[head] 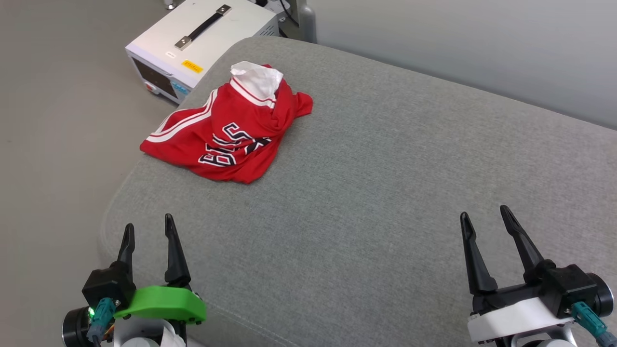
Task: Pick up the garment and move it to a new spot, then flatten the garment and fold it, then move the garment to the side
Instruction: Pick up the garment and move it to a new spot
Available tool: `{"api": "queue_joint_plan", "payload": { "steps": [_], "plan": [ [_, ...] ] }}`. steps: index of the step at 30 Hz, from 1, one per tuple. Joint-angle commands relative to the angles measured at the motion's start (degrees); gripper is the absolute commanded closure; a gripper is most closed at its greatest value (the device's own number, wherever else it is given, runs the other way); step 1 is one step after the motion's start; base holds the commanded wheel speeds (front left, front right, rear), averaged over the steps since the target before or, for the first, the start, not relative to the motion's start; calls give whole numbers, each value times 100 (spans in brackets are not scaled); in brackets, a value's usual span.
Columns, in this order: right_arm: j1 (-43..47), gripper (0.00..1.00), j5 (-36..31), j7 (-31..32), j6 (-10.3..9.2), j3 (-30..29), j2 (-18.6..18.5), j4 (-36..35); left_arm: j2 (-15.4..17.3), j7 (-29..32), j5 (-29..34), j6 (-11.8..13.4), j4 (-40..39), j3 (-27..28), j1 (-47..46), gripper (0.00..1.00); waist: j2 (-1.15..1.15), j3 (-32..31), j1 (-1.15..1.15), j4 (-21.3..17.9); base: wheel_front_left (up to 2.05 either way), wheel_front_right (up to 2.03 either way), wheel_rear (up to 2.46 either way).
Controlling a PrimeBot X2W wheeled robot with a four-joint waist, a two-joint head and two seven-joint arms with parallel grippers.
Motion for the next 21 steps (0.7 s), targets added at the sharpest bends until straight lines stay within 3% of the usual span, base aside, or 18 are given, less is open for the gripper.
{"api": "queue_joint_plan", "payload": {
  "steps": [1, 7, 13, 16, 21],
  "plan": [
    [-26, 0, -36, -53, -6, -2, -5, -36, -19, -34, -29, 22, 2, 6, -78, 0, 0, 63, 0, 186, 0, 0, 0],
    [-67, 0, -89, -54, -6, 62, -5, -37, -19, -34, -154, -17, 36, 42, -96, 0, 0, 131, 0, 215, 0, 0, 0],
    [-223, 0, -164, -54, -6, 67, -60, -100, -3, -34, -150, -523, 229, 354, -743, 0, 0, 370, 0, -2, 0, 0, 0],
    [-368, 0, -170, -54, -6, 72, -161, -145, 169, -34, -68, -862, 470, 578, -1428, 0, 0, 606, 0, -170, 0, 0, 0],
    [-668, 0, -186, -54, -6, 57, -325, -266, 686, -34, -81, -1101, 1003, 651, -2636, 0, 0, 1064, 0, -475, 0, 0, 0]
  ]
}}
